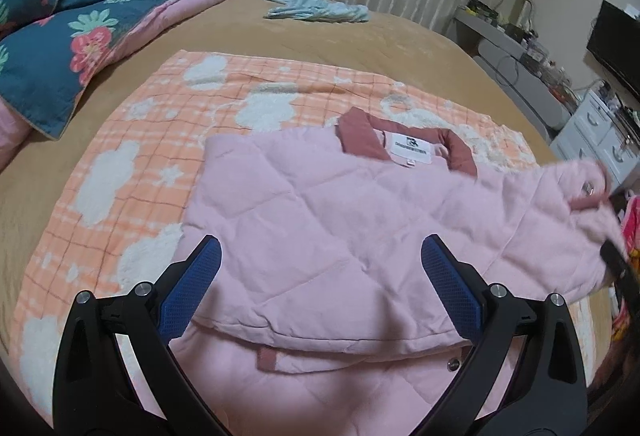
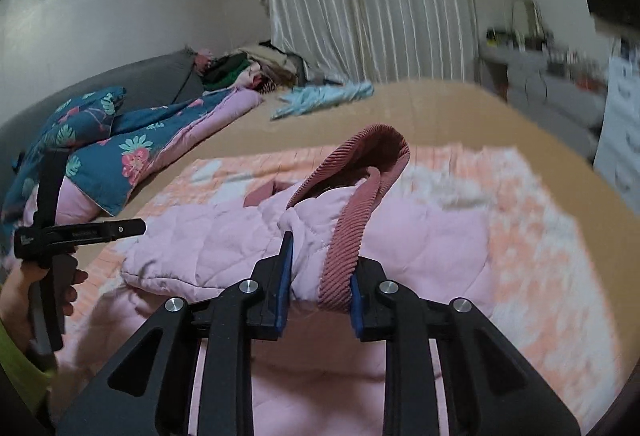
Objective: Fold large clothes
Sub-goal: 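Grasp the mauve-trimmed front edge with the right gripper, then fold the front edge over the jacket body with the right gripper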
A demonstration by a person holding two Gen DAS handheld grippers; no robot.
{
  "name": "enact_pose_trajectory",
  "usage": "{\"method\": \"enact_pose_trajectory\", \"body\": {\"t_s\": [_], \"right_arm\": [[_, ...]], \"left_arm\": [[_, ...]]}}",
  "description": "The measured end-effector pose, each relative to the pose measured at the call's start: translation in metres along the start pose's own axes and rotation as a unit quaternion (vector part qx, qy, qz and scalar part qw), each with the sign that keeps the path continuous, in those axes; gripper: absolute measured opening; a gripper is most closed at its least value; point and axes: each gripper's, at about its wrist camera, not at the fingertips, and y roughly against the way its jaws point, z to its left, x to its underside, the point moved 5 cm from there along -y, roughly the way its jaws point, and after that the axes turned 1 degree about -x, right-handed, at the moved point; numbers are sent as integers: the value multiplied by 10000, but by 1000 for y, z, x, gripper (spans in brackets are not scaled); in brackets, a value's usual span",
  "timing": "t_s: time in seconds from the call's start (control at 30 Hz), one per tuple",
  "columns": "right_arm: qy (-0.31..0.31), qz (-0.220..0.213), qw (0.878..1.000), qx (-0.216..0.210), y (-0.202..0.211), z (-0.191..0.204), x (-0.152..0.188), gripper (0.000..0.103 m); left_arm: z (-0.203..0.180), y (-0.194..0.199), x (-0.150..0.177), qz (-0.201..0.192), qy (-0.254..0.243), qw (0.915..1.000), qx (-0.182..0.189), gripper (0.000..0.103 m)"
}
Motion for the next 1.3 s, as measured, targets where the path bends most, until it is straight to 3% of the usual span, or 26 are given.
{"method": "enact_pose_trajectory", "body": {"t_s": [0.27,0.63,0.8,0.87,0.97,1.13,1.3], "right_arm": [[-90,313,9988,369,-30,-22,12,22],[-775,1016,9908,457,-65,-46,40,25],[-771,1195,9876,670,-70,-48,47,44],[-702,1091,9875,895,-66,-50,45,56],[-536,882,9881,1142,-58,-49,39,67],[35,755,9911,1091,-60,-27,36,72],[523,1022,9903,788,-77,1,46,73]], "left_arm": [[-31,-33,17,415,-354,9985,92,94],[-45,-62,38,785,-653,9948,-5,94],[-43,-74,45,924,-700,9933,-27,94],[-41,-78,47,949,-684,9931,-1,94],[-40,-83,50,977,-727,9926,8,95],[-40,-89,52,977,-739,9925,-7,95],[-39,-92,54,961,-783,9923,-5,95]]}}
